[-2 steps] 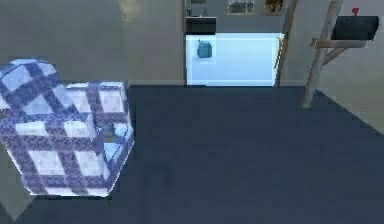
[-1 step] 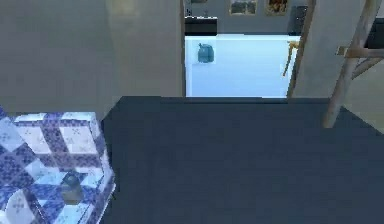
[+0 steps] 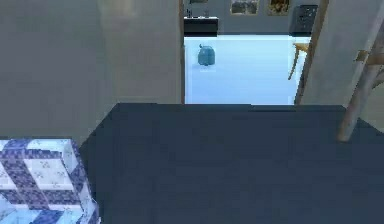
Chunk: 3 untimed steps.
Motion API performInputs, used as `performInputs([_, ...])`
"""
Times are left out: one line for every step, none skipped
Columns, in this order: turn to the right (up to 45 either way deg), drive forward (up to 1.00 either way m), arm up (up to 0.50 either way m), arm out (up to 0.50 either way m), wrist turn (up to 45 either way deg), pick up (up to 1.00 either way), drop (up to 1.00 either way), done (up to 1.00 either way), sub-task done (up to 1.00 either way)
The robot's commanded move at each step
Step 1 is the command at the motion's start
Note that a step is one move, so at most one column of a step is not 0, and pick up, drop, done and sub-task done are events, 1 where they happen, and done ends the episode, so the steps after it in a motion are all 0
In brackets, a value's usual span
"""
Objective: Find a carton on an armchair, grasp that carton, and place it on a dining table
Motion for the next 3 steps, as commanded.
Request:
performInputs([-45.0, 0.00, 0.00, 0.00, 0.0, 0.00, 0.00, 0.00, 0.00])
performInputs([-45.0, 0.00, 0.00, 0.00, 0.0, 0.00, 0.00, 0.00, 0.00])
performInputs([-45.0, 0.00, 0.00, 0.00, 0.0, 0.00, 0.00, 0.00, 0.00])
